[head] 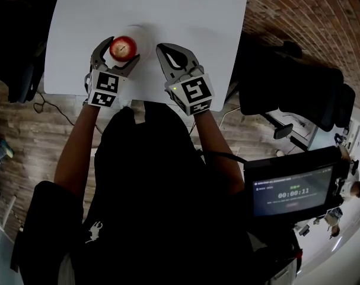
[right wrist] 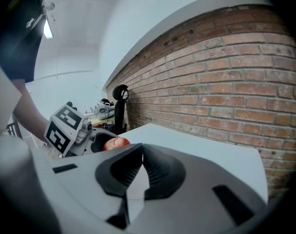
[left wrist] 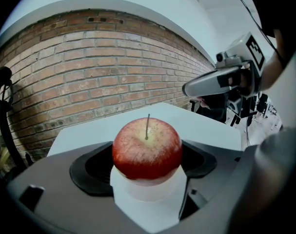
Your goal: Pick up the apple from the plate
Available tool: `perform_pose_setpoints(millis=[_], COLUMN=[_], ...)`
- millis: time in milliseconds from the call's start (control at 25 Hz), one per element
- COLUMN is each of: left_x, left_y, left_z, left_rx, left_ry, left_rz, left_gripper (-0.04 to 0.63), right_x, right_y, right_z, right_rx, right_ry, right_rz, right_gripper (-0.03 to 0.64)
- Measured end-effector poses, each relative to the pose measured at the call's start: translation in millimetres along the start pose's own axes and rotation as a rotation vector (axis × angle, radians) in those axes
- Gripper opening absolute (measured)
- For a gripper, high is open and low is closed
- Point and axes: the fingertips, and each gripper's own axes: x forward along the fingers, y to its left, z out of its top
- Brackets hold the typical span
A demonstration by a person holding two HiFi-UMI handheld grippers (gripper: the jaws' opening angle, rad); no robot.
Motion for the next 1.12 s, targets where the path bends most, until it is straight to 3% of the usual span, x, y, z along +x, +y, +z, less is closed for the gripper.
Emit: perform_pose_setpoints(millis=[400, 1120], left_x=[-41, -72], left_y=[9, 14], left_z=[23, 66], left_rx=[0.028, 0.069], left_ry=[-0.057, -0.123], left_rz=[0.014, 0.021], left_gripper=[0.41, 0.41], right_x=[-10, -33], right_y=[23, 16], right_z=[26, 57], right_rx=[-0.002, -0.016], right_ry=[-0.071, -0.145], right_rz=[-0.047, -0.117], right_gripper=[0.005, 0.005])
